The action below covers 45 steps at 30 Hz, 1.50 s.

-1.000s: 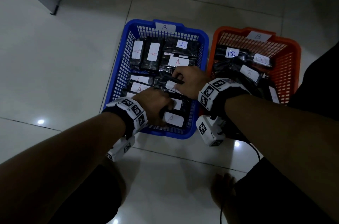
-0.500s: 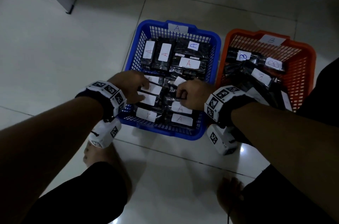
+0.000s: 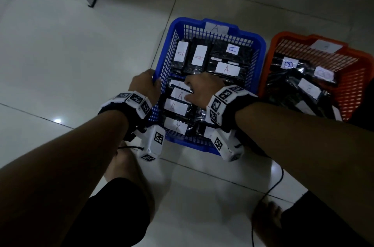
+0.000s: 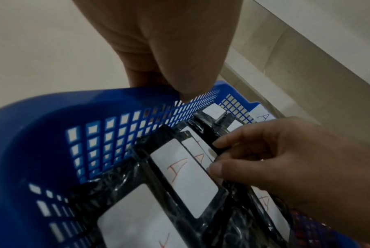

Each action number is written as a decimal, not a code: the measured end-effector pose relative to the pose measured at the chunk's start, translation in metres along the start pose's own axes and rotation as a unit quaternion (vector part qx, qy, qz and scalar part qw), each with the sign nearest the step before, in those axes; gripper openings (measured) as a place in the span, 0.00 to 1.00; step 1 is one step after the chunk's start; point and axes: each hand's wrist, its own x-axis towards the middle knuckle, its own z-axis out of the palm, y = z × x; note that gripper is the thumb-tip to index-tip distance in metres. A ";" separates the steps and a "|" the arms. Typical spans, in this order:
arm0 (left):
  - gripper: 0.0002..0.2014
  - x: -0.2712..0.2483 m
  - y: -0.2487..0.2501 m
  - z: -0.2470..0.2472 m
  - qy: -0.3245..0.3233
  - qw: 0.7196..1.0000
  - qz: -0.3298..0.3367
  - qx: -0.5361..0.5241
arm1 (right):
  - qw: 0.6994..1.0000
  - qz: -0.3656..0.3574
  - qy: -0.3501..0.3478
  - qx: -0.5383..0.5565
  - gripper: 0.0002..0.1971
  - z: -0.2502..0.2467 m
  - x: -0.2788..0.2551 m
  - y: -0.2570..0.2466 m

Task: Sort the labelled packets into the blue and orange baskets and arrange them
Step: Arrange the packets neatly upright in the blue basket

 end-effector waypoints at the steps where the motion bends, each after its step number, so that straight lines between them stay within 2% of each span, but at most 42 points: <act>1: 0.18 0.000 -0.001 0.001 0.005 1.000 0.002 -0.004 | 1.000 -0.002 -0.011 -0.005 0.22 0.001 0.003 -0.001; 3: 0.18 0.000 -0.002 0.002 0.009 1.000 0.007 -0.014 | 0.999 0.005 -0.031 -0.006 0.22 0.003 0.006 -0.003; 6: 0.17 -0.001 -0.003 0.002 0.017 0.999 0.008 -0.026 | 0.999 0.010 -0.053 0.009 0.16 0.003 0.008 -0.005; 11: 0.16 0.000 -0.005 0.005 0.026 0.999 0.026 -0.026 | 0.990 0.043 0.013 0.135 0.08 -0.011 0.013 0.001; 15: 0.15 0.001 -0.008 0.008 0.027 0.999 0.039 -0.024 | 0.995 0.047 -0.005 0.086 0.10 -0.014 0.016 0.004; 19: 0.15 0.002 -0.010 0.008 0.023 0.999 0.042 -0.023 | 0.999 0.036 0.018 0.022 0.12 -0.004 0.013 0.003; 22: 0.15 0.002 -0.009 0.008 0.024 0.999 0.040 -0.018 | 0.997 -0.017 0.080 0.005 0.13 -0.001 0.007 -0.004; 23: 0.16 0.002 -0.010 0.007 0.023 0.999 0.040 -0.019 | 0.996 -0.041 0.077 0.013 0.13 0.000 0.003 -0.008; 26: 0.17 0.000 -0.009 0.006 0.022 0.999 0.040 -0.026 | 0.994 -0.091 -0.043 -0.051 0.22 0.009 -0.004 -0.017; 27: 0.17 0.000 -0.009 0.006 0.021 0.999 0.039 -0.029 | 0.991 -0.094 -0.062 -0.068 0.25 0.014 -0.006 -0.016; 31: 0.17 0.001 -0.009 0.006 0.020 0.998 0.037 -0.037 | 0.996 -0.080 -0.026 -0.016 0.23 0.021 -0.006 -0.010; 34: 0.17 0.001 -0.010 0.007 0.021 0.998 0.038 -0.034 | 0.997 -0.064 -0.038 -0.020 0.23 0.018 -0.004 -0.009; 39: 0.15 0.003 -0.011 0.007 0.018 0.998 0.044 -0.031 | 0.993 -0.120 0.022 -0.010 0.18 0.012 -0.014 -0.017; 41: 0.15 0.004 -0.012 0.007 0.016 0.998 0.043 -0.032 | 0.989 -0.135 -0.039 -0.038 0.18 0.014 -0.018 -0.023; 43: 0.15 0.004 -0.011 0.006 0.015 0.999 0.041 -0.033 | 0.982 -0.117 -0.121 -0.088 0.23 0.018 -0.020 -0.027; 45: 0.15 0.004 -0.011 0.007 0.015 0.998 0.044 -0.033 | 0.981 -0.099 -0.143 -0.082 0.24 0.021 -0.018 -0.025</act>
